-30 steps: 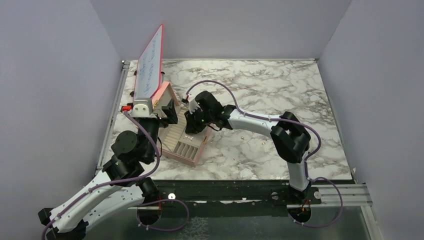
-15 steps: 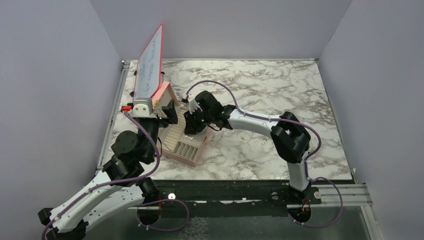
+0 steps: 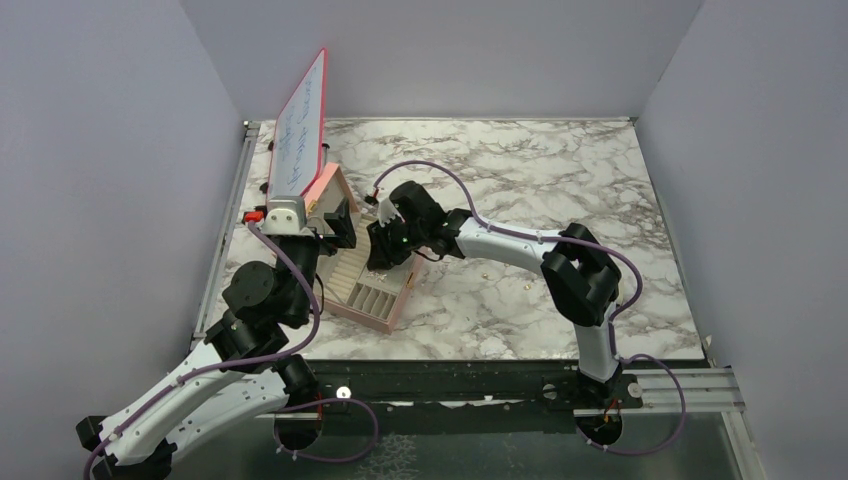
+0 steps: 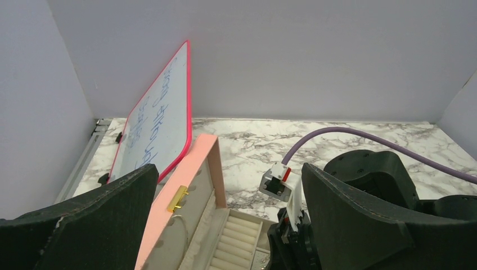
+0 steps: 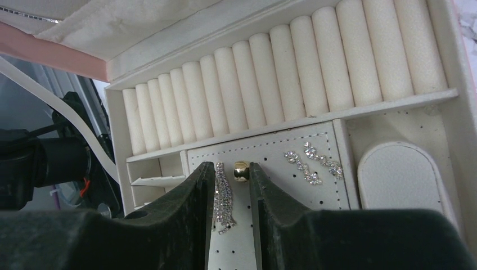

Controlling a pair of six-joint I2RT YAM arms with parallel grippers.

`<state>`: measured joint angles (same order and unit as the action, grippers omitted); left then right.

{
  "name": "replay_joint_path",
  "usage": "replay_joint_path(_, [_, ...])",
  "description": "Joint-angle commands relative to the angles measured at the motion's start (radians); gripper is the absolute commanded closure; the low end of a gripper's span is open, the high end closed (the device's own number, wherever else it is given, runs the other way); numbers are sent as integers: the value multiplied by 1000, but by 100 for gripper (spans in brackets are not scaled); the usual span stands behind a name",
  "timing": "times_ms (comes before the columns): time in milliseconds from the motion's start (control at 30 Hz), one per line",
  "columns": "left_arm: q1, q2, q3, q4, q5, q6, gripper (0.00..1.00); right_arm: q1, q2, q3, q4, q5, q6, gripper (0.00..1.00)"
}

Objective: Organize the mixed jewelry

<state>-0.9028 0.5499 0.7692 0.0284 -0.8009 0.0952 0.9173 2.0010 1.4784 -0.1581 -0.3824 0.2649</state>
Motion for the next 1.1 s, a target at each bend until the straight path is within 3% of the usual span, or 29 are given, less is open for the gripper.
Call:
replay_joint_path(0, [1,-9,-7,20,19,4,1,14,2,20,-41,-43,59,66])
replay_joint_path(433, [0,-19,-7,17,20,0,1,13,2,48,-64,82,104,69])
replay_joint_path(733, [1,-12,18,2,45,-11,1,-14,-120,-2,1,172,238,67])
replay_joint_path(1067, [1,156,201,-345,159,-237,1,-218,-398,-312,9,280,491,67])
